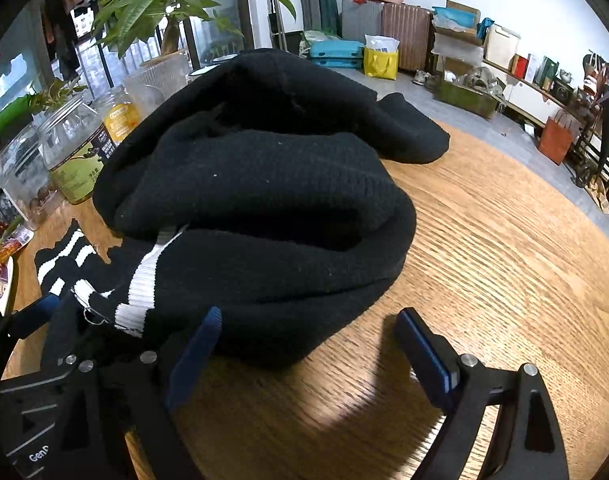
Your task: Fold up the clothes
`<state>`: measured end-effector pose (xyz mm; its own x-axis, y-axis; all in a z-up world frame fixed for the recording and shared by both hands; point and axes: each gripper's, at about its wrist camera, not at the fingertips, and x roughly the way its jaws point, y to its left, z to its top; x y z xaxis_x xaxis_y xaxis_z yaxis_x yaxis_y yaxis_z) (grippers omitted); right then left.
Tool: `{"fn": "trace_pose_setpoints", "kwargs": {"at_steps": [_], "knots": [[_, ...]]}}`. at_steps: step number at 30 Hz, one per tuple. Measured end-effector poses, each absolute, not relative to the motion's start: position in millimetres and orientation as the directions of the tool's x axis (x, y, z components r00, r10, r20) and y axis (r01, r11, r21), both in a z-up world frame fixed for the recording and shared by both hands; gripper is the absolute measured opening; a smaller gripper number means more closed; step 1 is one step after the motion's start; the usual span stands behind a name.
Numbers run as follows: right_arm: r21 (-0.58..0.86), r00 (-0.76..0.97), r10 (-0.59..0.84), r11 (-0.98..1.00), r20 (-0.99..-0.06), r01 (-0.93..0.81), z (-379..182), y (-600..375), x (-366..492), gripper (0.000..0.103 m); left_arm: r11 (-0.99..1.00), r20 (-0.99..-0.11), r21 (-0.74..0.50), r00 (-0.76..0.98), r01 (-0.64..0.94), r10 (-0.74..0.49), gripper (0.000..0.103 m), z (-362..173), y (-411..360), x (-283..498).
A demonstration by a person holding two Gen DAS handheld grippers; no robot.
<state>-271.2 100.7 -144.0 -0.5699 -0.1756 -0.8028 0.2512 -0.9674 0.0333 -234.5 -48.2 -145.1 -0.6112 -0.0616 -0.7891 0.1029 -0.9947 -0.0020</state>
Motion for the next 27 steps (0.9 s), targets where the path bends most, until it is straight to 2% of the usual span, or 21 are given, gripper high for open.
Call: {"fn": "trace_pose_setpoints", "kwargs": {"at_steps": [3, 5, 6, 8, 9, 10, 11, 13, 20, 25, 27], "knots": [[0.03, -0.576, -0.172, -0.968, -0.799, 0.247, -143.3, 98.9, -270.6, 0.091, -0.995, -0.786, -0.003, -0.616, 0.102, -0.061, 0.082, -145.7, -48.0, -236.8], [0.028, -0.58, -0.176, -0.967, -0.795, 0.255, -142.1, 97.0, -269.6, 0.083, -0.995, -0.784, -0.004, -0.617, 0.104, -0.061, 0.082, -146.0, -48.0, -236.8], [0.029, -0.582, -0.184, -0.964, -0.792, 0.265, -140.8, 95.3, -268.9, 0.077, -0.994, -0.784, -0.005, -0.617, 0.105, -0.061, 0.082, -145.9, -48.1, -237.1], [0.03, -0.585, -0.196, -0.959, -0.787, 0.281, -138.2, 90.2, -267.1, 0.045, -0.994, -0.783, -0.006, -0.619, 0.107, -0.062, 0.079, -145.5, -48.2, -237.0], [0.034, -0.583, -0.204, -0.957, -0.786, 0.289, -137.5, 87.6, -267.4, 0.04, -0.995, -0.779, -0.007, -0.624, 0.102, -0.058, 0.071, -144.5, -47.8, -235.9], [0.036, -0.586, -0.209, -0.955, -0.783, 0.293, -136.1, 86.0, -265.4, 0.03, -0.996, -0.774, -0.018, -0.632, 0.093, -0.045, 0.038, -142.2, -47.3, -233.7], [0.036, -0.592, -0.212, -0.955, -0.777, 0.295, -134.3, 85.0, -262.0, 0.023, -0.996, -0.774, -0.04, -0.633, 0.085, -0.023, 0.018, -140.1, -47.5, -231.5], [0.036, -0.613, -0.217, -0.955, -0.76, 0.293, -127.8, 88.4, -251.9, 0.017, -0.995, -0.783, -0.071, -0.621, 0.065, 0.015, 0.017, -137.2, -46.9, -227.8], [-0.005, -0.686, -0.109, -0.987, -0.72, 0.162, -84.7, 177.2, -165.6, 0.013, -0.992, -0.798, -0.127, -0.591, -0.028, 0.118, 0.015, -116.4, -44.4, -167.8], [-0.037, -0.707, 0.01, -0.999, -0.707, 0.024, -47.6, 263.7, -81.6, 0.013, -0.955, -0.739, -0.275, -0.611, -0.112, 0.285, 0.014, -78.9, -45.4, -84.0], [-0.059, -0.702, 0.074, -0.997, -0.708, -0.045, -29.0, 305.2, -26.4, 0.013, -0.942, -0.731, -0.294, -0.598, -0.159, 0.329, 0.014, -66.2, -36.1, -52.0]]}}
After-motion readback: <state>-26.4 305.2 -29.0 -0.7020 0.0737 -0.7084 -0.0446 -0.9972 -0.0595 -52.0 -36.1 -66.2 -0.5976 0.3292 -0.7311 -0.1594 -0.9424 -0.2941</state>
